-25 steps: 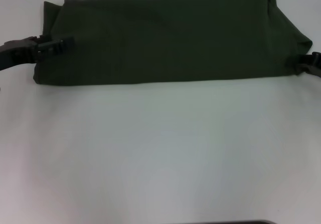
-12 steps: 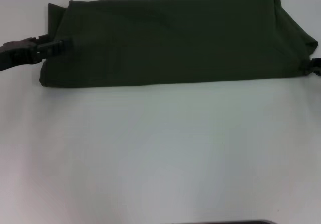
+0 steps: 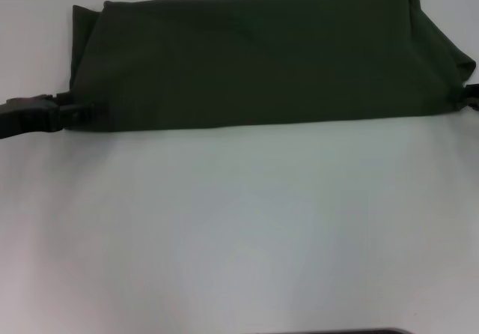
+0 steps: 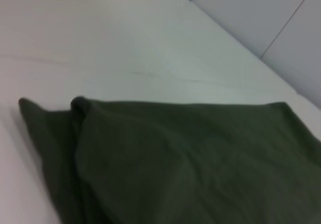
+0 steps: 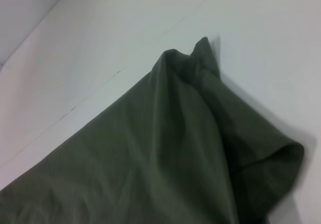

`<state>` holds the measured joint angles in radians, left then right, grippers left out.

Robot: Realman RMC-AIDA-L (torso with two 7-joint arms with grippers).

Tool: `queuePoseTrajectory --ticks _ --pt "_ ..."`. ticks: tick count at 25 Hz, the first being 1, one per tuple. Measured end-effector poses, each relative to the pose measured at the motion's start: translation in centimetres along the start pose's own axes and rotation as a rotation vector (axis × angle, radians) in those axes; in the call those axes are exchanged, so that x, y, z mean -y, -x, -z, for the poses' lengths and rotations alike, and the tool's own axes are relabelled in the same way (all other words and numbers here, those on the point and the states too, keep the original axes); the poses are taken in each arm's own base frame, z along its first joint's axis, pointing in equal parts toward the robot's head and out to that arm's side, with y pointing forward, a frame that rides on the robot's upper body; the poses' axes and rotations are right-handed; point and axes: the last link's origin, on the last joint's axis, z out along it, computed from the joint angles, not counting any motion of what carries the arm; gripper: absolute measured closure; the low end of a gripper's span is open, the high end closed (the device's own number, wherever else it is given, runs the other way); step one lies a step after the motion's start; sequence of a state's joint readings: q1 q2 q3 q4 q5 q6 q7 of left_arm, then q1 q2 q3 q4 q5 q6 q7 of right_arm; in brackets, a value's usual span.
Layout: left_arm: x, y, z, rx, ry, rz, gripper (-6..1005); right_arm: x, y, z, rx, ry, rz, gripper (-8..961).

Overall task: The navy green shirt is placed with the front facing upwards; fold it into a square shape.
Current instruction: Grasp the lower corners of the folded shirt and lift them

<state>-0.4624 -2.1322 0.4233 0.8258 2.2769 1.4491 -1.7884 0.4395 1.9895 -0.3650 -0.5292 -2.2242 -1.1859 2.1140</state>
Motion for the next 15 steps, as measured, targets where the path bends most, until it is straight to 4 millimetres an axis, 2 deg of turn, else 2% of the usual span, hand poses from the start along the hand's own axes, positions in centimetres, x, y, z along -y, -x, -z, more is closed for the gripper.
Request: queuePoseTrajectory --ticks 7,15 --pt "0.8 0.6 0.3 0.02 -0.052 0.007 89 -0.1 0.2 -0.1 -0.001 0.002 0.006 937" --pt "1.6 0.3 0.3 0.011 -0.105 0.002 91 -0.1 0.3 0.0 0.004 0.0 0.007 938"
